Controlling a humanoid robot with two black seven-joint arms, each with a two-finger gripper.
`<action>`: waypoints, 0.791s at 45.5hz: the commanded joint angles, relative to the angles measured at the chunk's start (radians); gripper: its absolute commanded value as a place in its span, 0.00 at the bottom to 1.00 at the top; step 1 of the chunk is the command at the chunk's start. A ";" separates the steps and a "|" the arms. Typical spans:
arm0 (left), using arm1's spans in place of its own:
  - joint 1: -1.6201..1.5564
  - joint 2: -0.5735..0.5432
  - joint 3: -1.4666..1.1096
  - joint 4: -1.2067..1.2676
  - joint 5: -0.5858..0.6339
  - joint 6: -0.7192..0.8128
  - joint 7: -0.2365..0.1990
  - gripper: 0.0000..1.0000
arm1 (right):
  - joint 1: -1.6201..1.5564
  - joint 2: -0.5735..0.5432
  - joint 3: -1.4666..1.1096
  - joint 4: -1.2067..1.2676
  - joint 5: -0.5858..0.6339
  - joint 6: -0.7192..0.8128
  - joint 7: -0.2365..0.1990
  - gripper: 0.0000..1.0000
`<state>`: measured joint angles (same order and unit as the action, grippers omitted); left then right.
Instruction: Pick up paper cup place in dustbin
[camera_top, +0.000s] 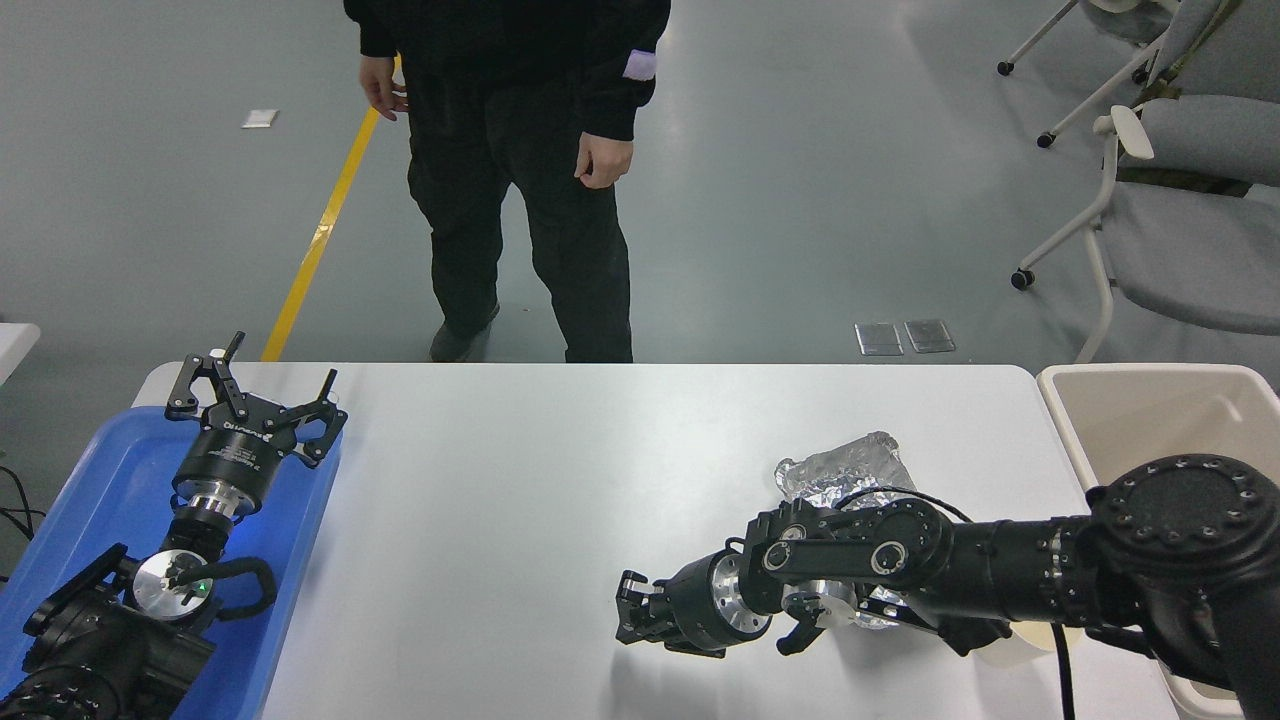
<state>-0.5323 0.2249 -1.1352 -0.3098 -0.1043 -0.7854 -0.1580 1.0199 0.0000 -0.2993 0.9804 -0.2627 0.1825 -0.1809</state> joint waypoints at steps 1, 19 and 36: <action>0.000 -0.001 -0.002 0.000 0.000 0.000 0.002 0.99 | 0.000 0.000 -0.001 0.000 0.000 0.000 0.000 0.00; 0.000 -0.001 0.000 0.000 0.000 0.000 0.000 0.99 | -0.006 0.000 -0.001 0.000 0.000 0.000 0.000 0.00; 0.000 0.001 0.000 0.000 0.000 0.000 0.000 0.99 | 0.000 0.000 -0.001 0.000 0.000 0.000 0.000 0.00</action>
<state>-0.5323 0.2253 -1.1351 -0.3099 -0.1043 -0.7854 -0.1579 1.0165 0.0000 -0.3006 0.9802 -0.2623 0.1825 -0.1809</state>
